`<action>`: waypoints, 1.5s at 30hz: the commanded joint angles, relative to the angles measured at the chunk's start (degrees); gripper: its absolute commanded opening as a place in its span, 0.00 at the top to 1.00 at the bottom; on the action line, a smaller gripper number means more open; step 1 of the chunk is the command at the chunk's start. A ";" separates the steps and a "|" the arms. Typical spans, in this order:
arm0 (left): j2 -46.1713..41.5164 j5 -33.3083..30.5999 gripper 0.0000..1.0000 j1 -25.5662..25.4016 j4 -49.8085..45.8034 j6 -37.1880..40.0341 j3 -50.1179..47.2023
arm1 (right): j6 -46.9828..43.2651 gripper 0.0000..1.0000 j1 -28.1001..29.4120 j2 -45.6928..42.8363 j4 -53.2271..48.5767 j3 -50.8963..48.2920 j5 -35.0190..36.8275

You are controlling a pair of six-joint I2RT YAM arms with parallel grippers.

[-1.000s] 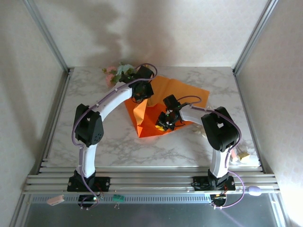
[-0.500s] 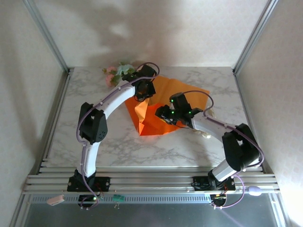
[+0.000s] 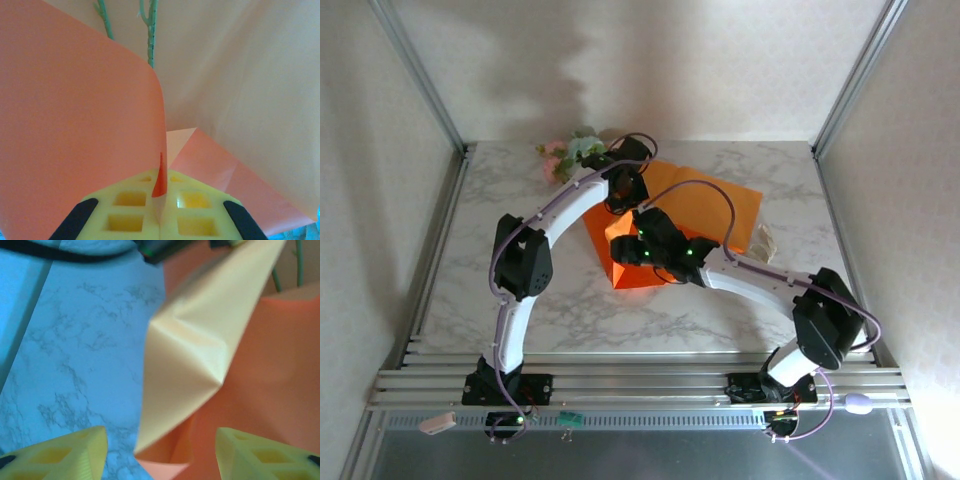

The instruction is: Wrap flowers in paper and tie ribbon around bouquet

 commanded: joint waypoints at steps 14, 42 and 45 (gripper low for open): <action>-0.69 0.85 0.98 0.39 -2.30 0.43 1.62 | -4.13 0.51 4.11 13.98 -19.19 16.40 9.27; -28.87 -13.43 0.35 3.66 -3.81 -3.36 -15.86 | 9.61 1.00 1.02 8.78 -13.62 3.96 2.84; -35.81 -11.24 0.38 6.48 1.73 -5.41 -27.44 | 10.93 1.00 0.42 8.24 -11.60 1.88 1.07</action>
